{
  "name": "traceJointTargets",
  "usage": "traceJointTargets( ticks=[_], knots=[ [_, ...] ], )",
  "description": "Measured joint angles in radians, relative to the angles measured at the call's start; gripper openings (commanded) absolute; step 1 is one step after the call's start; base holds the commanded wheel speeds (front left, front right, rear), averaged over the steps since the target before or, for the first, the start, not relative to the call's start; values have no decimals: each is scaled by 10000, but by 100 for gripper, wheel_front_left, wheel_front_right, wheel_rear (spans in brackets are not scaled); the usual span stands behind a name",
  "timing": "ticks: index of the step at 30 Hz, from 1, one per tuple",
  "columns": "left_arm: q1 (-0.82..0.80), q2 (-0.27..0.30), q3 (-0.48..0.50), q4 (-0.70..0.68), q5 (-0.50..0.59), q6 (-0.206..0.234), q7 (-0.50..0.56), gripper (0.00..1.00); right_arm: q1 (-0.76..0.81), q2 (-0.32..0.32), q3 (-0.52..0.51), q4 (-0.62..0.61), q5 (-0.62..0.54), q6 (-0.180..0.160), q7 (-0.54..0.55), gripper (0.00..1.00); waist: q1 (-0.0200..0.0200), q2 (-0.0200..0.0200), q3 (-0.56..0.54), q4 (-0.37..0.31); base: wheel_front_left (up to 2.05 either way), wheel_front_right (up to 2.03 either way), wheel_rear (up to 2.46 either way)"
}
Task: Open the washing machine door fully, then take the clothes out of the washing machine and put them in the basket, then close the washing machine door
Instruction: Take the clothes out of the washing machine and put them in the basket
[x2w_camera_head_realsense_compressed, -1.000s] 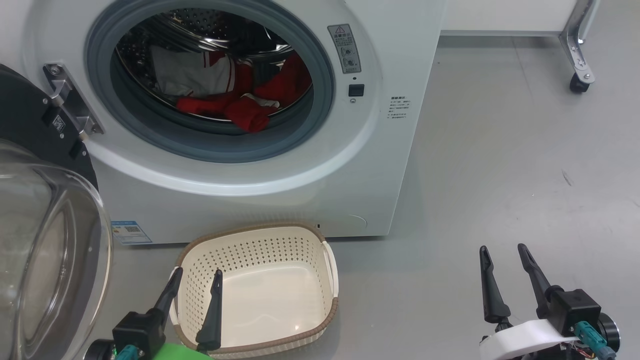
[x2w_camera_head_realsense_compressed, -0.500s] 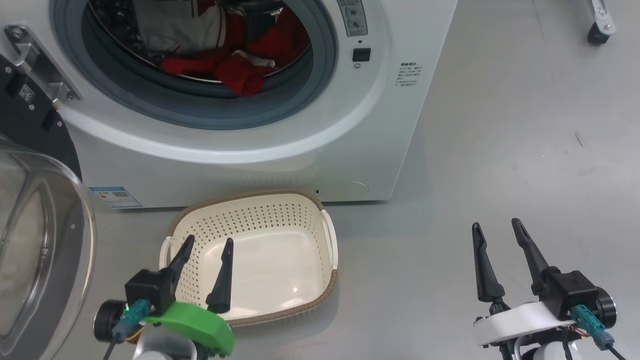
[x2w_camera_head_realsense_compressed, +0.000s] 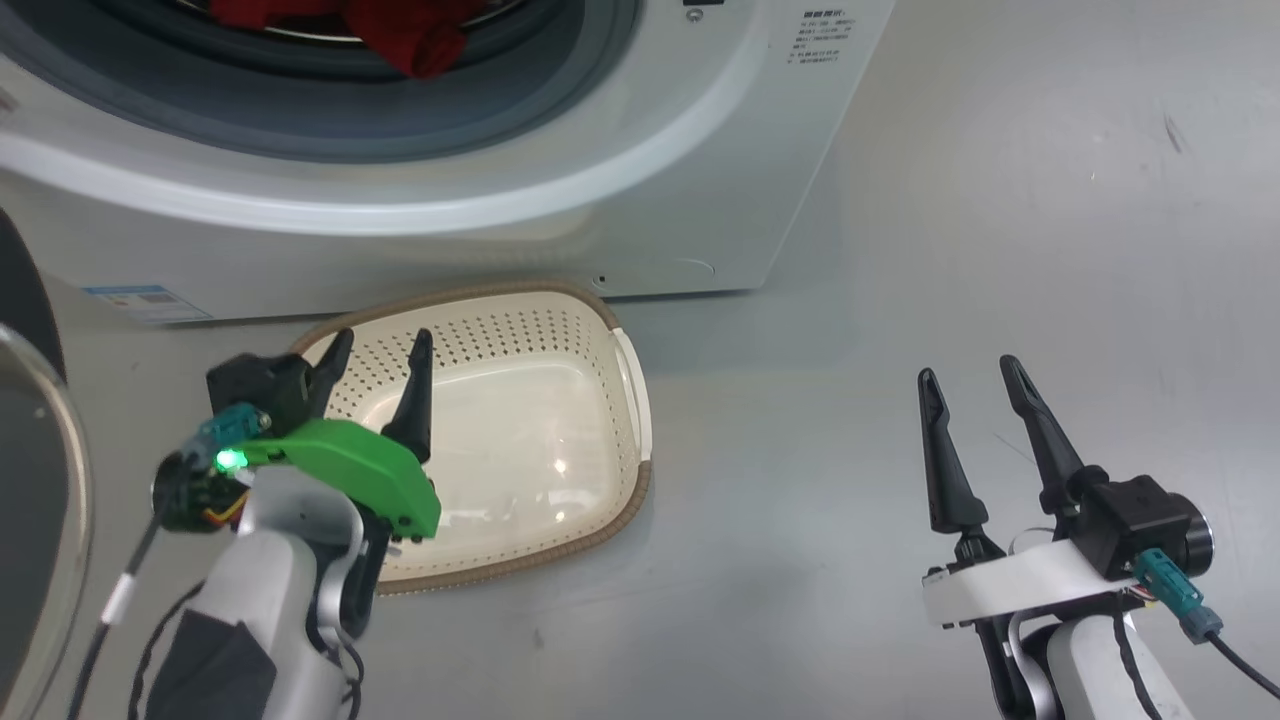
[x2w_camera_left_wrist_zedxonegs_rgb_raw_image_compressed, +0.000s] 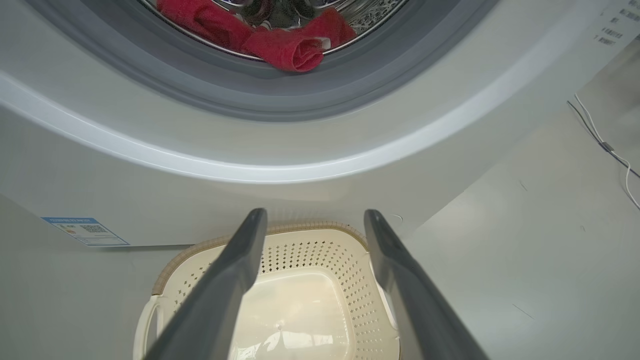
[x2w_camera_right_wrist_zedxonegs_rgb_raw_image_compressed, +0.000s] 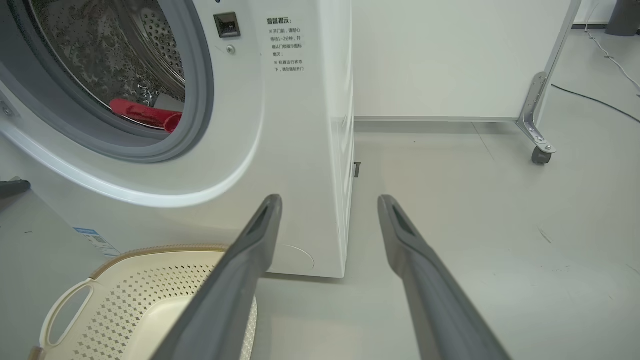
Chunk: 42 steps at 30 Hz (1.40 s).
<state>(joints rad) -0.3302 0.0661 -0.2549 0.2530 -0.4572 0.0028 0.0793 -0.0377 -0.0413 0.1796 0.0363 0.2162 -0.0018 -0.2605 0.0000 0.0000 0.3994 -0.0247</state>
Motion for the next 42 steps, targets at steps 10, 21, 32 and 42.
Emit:
traceJointTargets(
  ticks=[10, 21, 32, 42],
  knots=[
    [-2322, 336, 523, 481, -550, -184, 1444, 100, -1093, -27, 414, -153, 468, -107, 0, 100, 0, 0, 1358, -472, 0, 0, 0],
    [-4754, 878, 1116, 600, -476, -213, 1557, 100, -1793, -44, 884, -125, 1032, -276, 0, 100, 1, 0, 2230, -1112, 0, 0, 0],
    [-6365, 1563, 1733, 1480, -113, -109, 1202, 100, -2149, -44, 1411, -109, 1912, -393, 0, 100, 1, 0, 2649, -2069, 0, 0, 0],
    [-7082, 1852, 1801, 2681, 29, -69, 1145, 100, -2256, -42, 1478, -65, 1983, -535, 0, 100, 1, 0, 2917, -2645, 0, 0, 0]
  ],
)
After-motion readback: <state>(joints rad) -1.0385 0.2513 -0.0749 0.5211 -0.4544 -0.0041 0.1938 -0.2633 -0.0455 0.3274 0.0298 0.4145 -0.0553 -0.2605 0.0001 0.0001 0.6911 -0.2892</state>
